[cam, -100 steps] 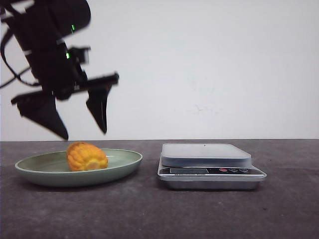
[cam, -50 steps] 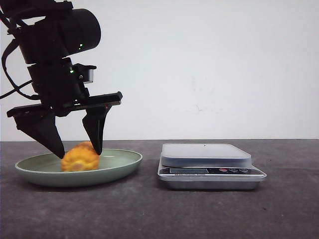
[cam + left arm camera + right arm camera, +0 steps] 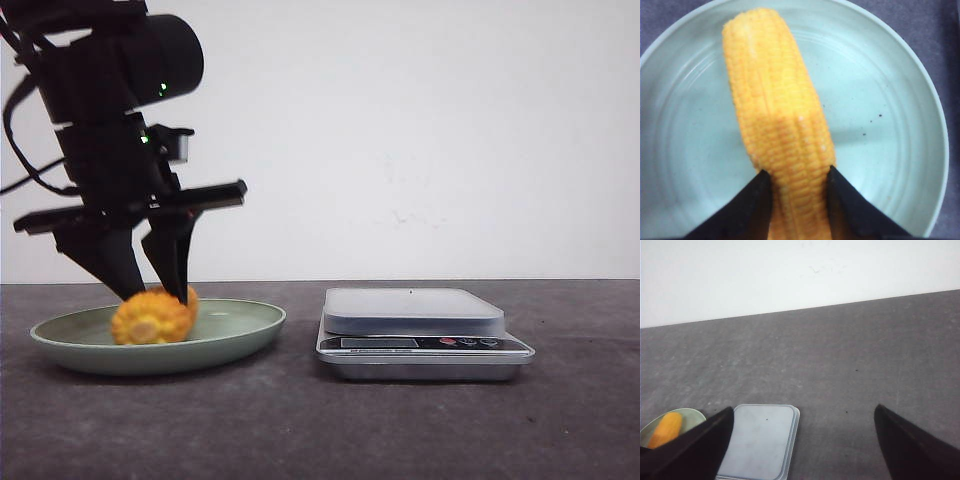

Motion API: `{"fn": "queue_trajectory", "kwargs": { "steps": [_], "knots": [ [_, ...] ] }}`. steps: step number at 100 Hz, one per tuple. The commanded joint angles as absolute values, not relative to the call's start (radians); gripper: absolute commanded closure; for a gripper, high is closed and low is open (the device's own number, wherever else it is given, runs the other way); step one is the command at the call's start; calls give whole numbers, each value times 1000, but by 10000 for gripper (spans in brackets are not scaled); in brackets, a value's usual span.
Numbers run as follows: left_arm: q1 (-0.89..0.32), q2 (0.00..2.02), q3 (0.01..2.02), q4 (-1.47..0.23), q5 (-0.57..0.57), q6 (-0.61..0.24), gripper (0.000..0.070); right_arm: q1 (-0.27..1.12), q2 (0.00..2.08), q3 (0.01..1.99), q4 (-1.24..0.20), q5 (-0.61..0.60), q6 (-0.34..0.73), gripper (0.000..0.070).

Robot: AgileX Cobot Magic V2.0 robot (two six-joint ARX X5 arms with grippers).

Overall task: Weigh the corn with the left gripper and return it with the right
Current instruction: 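Lower the left gripper onto the corn cob on the plate and close, then lift the corn with the left gripper and carry it over the scale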

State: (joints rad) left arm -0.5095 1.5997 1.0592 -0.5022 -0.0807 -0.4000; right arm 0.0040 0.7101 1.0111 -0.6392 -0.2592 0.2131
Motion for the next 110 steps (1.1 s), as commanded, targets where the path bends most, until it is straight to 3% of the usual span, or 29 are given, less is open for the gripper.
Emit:
{"fn": "queue_trajectory", "kwargs": {
  "steps": [1, 24, 56, 83, 110],
  "knots": [
    [-523, 1536, 1093, -500, -82, -381, 694, 5, 716, 1031, -629, -262, 201, 133],
    [-588, 1443, 1317, -639, -41, -326, 694, 5, 716, 1031, -629, -262, 202, 133],
    [-726, 1655, 1613, -651, -46, -340, 694, 6, 716, 1031, -629, -262, 202, 133],
    [-772, 1880, 1698, -629, -52, -361, 694, 6, 716, 1031, -630, -262, 202, 133],
    [-799, 1981, 1704, -612, -52, -387, 694, 6, 716, 1031, -630, -262, 202, 133]
  ]
}}
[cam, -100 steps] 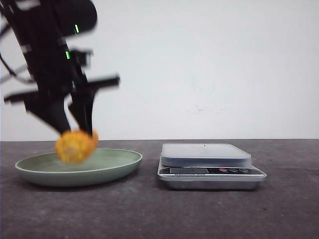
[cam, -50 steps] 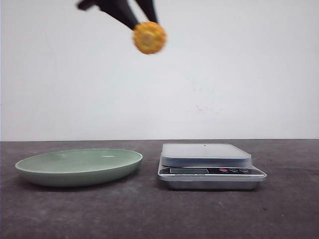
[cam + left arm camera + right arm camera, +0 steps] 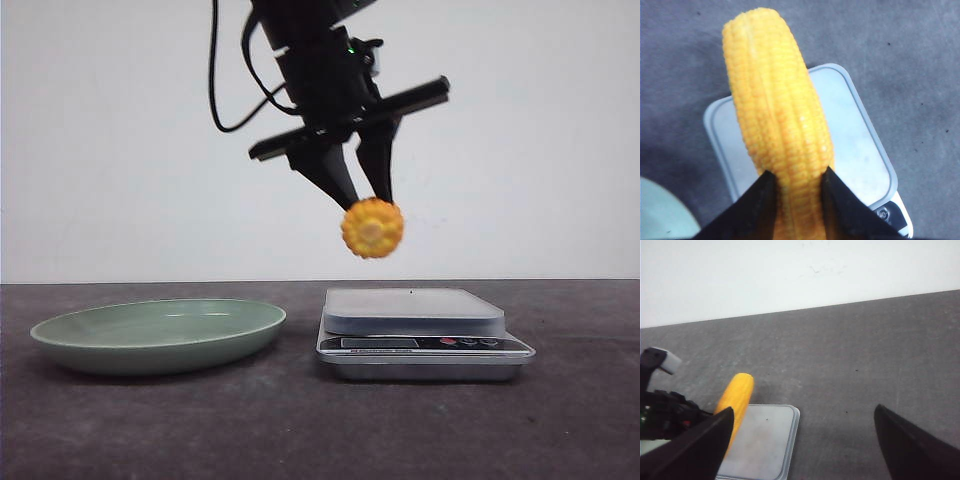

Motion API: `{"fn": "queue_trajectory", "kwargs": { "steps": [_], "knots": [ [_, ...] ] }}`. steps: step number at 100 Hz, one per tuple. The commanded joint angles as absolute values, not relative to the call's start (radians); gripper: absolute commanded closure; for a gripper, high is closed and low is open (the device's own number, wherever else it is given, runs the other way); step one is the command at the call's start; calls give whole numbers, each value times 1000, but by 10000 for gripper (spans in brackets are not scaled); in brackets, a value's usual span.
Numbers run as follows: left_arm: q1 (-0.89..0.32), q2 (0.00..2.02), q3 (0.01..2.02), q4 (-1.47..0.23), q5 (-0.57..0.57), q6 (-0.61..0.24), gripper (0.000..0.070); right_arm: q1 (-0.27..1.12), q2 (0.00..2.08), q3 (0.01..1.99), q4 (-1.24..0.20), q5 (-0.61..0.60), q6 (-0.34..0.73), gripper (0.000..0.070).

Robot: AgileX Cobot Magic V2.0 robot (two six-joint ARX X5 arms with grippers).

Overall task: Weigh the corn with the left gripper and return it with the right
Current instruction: 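Lift the corn with the left gripper and carry it over the scale, then lower the corn onto the scale, open the left gripper, withdraw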

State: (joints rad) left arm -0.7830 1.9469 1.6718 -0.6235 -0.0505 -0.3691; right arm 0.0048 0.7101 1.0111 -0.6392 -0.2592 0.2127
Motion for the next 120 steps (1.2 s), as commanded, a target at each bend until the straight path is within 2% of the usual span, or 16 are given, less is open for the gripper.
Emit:
{"fn": "queue_trajectory", "kwargs": {
  "steps": [1, 27, 31, 39, 42, 45, 62, 71, 79, 99, 120],
  "knots": [
    [-800, 1984, 1704, -612, -52, -387, 694, 6, 716, 1031, -630, -262, 202, 133],
    [-817, 2030, 1704, -642, -46, -398, 683, 6, 716, 1031, -639, -262, 201, 133],
    [-817, 2030, 1704, -644, -34, -397, 626, 6, 716, 1031, -640, -262, 201, 133],
    [-819, 2030, 1704, -640, -28, -395, 409, 6, 716, 1031, -645, -262, 201, 133],
    [-820, 2030, 1704, -638, -28, -395, 360, 6, 716, 1031, -648, -262, 201, 133],
    [-820, 2030, 1704, -638, -27, -395, 340, 6, 716, 1031, -650, -262, 201, 133],
    [-820, 2030, 1705, -631, -27, -394, 324, 6, 716, 1031, -656, -262, 201, 133],
    [-820, 2024, 1713, -633, -28, -384, 211, 6, 716, 1031, -660, -262, 201, 133],
    [-820, 1998, 1734, -650, -48, -362, 140, 6, 716, 1031, -659, -262, 201, 133],
    [-818, 1855, 1850, -723, -147, -258, 139, 6, 716, 1031, -660, -262, 201, 133],
    [-767, 1599, 1920, -802, -297, -131, 143, 18, 718, 1031, -659, -262, 201, 133]
  ]
}}
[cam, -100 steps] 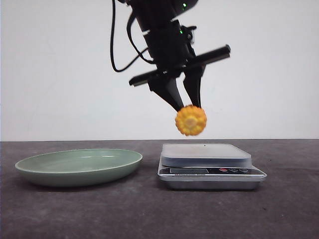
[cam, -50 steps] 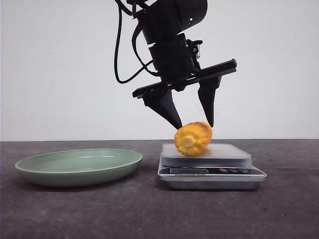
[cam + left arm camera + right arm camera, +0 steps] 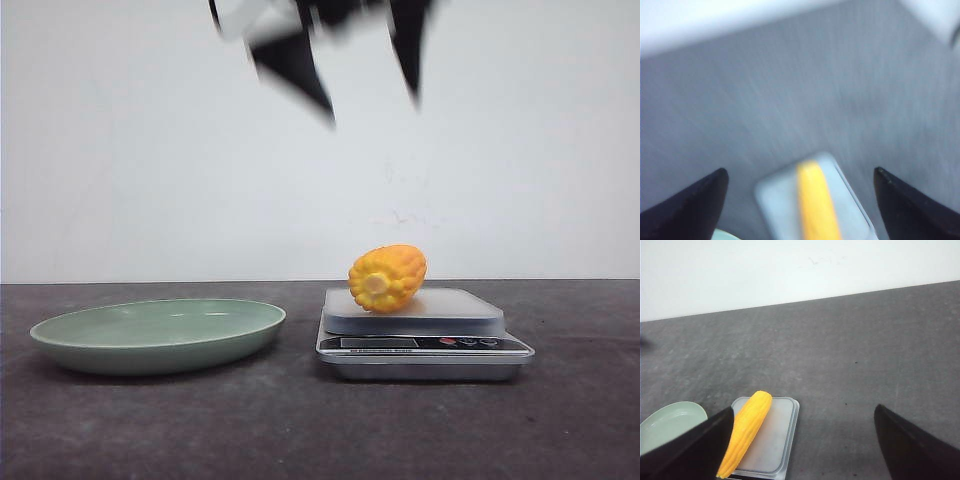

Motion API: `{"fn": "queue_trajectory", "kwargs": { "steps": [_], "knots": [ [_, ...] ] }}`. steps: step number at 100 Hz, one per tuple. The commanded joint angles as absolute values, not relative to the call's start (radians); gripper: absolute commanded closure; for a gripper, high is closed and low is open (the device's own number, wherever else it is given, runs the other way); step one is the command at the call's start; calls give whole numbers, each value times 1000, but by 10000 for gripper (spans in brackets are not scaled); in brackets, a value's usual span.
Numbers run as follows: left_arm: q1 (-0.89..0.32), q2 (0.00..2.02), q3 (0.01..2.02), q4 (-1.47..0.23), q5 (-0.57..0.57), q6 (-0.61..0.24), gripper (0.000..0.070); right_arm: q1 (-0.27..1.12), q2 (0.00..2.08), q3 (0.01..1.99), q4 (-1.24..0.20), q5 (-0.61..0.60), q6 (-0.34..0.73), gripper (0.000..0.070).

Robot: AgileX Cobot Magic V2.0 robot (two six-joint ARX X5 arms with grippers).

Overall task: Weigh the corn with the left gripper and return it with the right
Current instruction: 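Lower the corn onto the scale, open the left gripper, withdraw, then lower the right gripper over the corn on the scale and close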

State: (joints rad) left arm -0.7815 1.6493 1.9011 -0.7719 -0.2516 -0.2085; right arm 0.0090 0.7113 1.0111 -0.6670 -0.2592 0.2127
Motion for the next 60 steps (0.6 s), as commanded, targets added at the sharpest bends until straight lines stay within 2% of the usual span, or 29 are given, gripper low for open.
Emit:
{"fn": "queue_trajectory", "kwargs": {
  "steps": [1, 14, 34, 45, 60],
  "knots": [
    [-762, 1584, 1920, -807, -304, -127, 143, 19, 718, 1031, -659, -262, 201, 133],
    [-682, 1401, 1920, -908, -399, -109, 143, 43, 720, 1031, -659, -262, 201, 133],
    [-551, 1154, 1920, -1109, -482, -137, 143, 99, 749, 1031, -651, -262, 202, 133],
    [-527, 1041, 1919, -1191, -549, -160, 143, 141, 777, 1031, -620, -262, 216, 132],
    [-527, 909, 1919, -1316, -611, -238, 143, 211, 827, 1031, -550, -262, 229, 131]
  ]
}}
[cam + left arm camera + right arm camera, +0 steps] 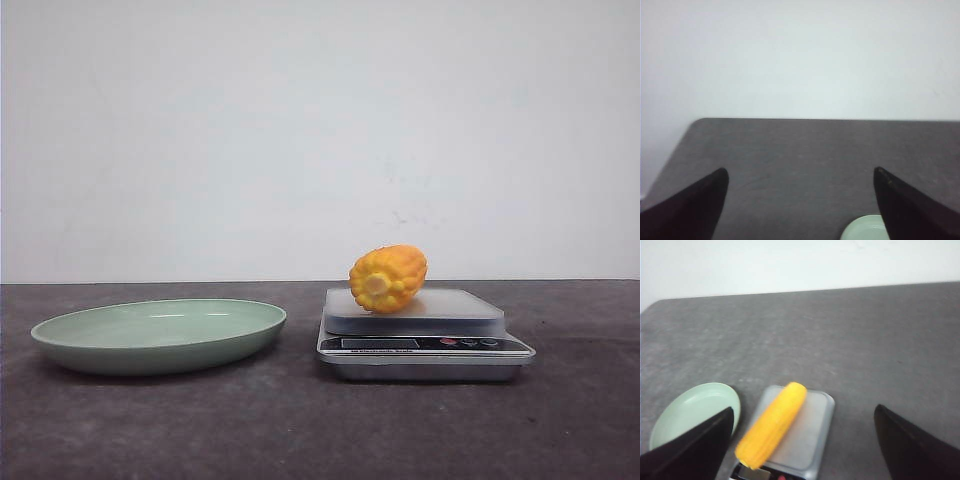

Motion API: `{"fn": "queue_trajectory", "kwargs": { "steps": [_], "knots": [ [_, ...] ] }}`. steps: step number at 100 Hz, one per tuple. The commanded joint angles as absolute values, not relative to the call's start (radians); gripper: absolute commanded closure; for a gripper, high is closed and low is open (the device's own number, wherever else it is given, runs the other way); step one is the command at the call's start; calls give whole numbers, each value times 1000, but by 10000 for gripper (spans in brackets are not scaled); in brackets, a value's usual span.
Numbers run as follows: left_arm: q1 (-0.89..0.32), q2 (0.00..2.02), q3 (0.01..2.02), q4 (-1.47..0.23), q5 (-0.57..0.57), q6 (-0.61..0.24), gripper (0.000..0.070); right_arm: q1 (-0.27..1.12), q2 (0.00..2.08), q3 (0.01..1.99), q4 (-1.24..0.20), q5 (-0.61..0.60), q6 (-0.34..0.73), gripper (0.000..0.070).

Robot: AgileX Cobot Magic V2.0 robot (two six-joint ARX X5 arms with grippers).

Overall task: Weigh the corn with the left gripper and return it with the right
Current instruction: 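Lower the right gripper over the corn on the scale and close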

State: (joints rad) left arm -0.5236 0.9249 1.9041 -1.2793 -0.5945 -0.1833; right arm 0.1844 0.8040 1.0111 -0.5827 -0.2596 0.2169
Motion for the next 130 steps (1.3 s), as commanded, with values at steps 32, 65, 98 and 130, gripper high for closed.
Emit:
{"fn": "queue_trajectory", "kwargs": {
  "steps": [32, 65, 98, 130],
  "knots": [
    [-527, 632, 1718, -1446, -639, -394, 143, 405, 1055, 1031, -390, -205, 278, 116],
    [-527, 307, 1299, -1447, -469, -501, 143, 509, 1355, 1034, -314, -84, 301, 72],
    [-527, 221, 1163, -1443, -395, -516, 143, 518, 1567, 1088, -315, -71, 363, 87],
    [-527, 221, 1163, -1422, -395, -490, 143, 569, 1681, 1179, -385, -19, 397, 151]
  ]
}}
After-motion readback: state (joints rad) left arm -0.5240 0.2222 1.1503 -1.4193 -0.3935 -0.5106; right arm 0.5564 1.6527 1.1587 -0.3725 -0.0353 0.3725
